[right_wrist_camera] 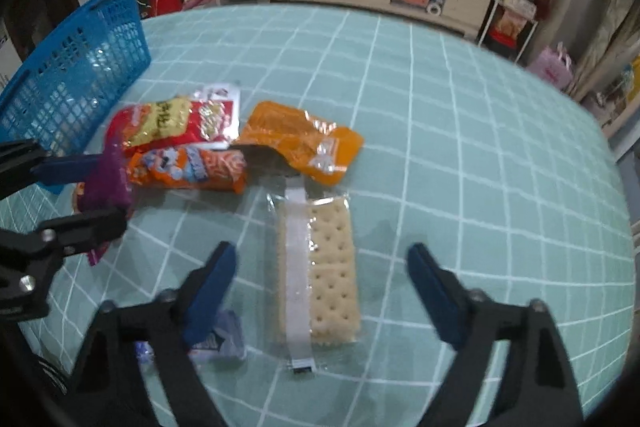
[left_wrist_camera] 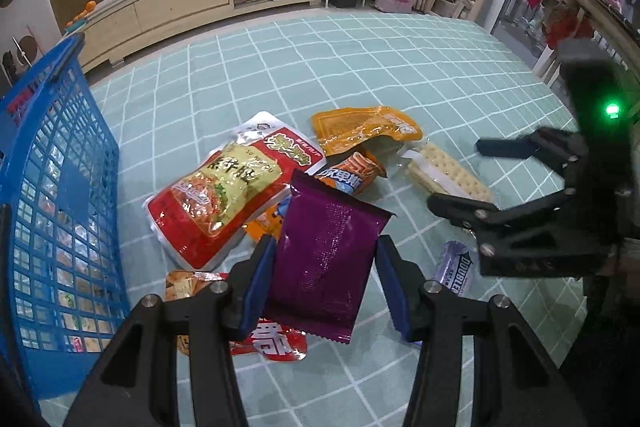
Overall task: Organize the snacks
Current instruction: 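Grasp the purple pack with the left tool while the right tool grasps the cracker pack, then carry the cracker pack into the basket and open the right tool while the left tool carries the purple pack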
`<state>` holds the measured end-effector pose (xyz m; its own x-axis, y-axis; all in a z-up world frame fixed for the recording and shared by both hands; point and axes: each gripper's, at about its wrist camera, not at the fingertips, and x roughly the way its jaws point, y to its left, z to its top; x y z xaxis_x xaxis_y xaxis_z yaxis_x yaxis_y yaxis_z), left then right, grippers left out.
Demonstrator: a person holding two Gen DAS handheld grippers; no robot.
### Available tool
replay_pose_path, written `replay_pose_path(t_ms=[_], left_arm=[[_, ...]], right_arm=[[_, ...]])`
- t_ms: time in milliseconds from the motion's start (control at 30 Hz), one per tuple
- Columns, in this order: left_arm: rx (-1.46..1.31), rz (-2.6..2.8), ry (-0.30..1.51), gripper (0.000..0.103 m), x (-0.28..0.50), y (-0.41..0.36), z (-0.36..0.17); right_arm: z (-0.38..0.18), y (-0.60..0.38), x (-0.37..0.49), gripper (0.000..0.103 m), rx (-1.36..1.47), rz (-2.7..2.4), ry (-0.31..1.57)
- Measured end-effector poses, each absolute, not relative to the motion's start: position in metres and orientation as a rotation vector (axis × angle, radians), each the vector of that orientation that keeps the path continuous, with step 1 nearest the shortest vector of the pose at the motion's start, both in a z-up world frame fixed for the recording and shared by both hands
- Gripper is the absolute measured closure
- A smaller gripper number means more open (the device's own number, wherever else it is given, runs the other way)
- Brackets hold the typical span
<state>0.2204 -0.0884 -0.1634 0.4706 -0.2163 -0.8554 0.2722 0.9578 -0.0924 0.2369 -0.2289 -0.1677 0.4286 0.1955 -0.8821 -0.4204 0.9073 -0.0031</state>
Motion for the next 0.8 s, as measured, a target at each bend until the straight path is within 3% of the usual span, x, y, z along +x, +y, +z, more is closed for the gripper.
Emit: replay_pose_path(t_ms=[133, 267, 467, 800], left_arm=[[0.051, -0.297, 1.040, 0.055, 0.219, -0.088, -0.166], [0.039, -0.292, 1.040, 0.055, 0.214, -0.086, -0.166], [0.011, -0.291, 1.010, 0.055, 0.197, -0.077, -0.151], [-0.017, -0.286, 0.888, 0.055, 0.162, -0.056, -0.097]], right_arm=[[-0.179, -0.228, 0.236, 0.035, -0.248, 0.385, 1.086], [-0.177, -0.224, 0.228, 0.056, -0.257, 0.386, 1.066], [-0.160, -0.222, 0.209, 0.056, -0.231, 0.402, 1.041], [-0.086, -0.198, 0.169, 0.056, -0.229, 0.422, 0.923]])
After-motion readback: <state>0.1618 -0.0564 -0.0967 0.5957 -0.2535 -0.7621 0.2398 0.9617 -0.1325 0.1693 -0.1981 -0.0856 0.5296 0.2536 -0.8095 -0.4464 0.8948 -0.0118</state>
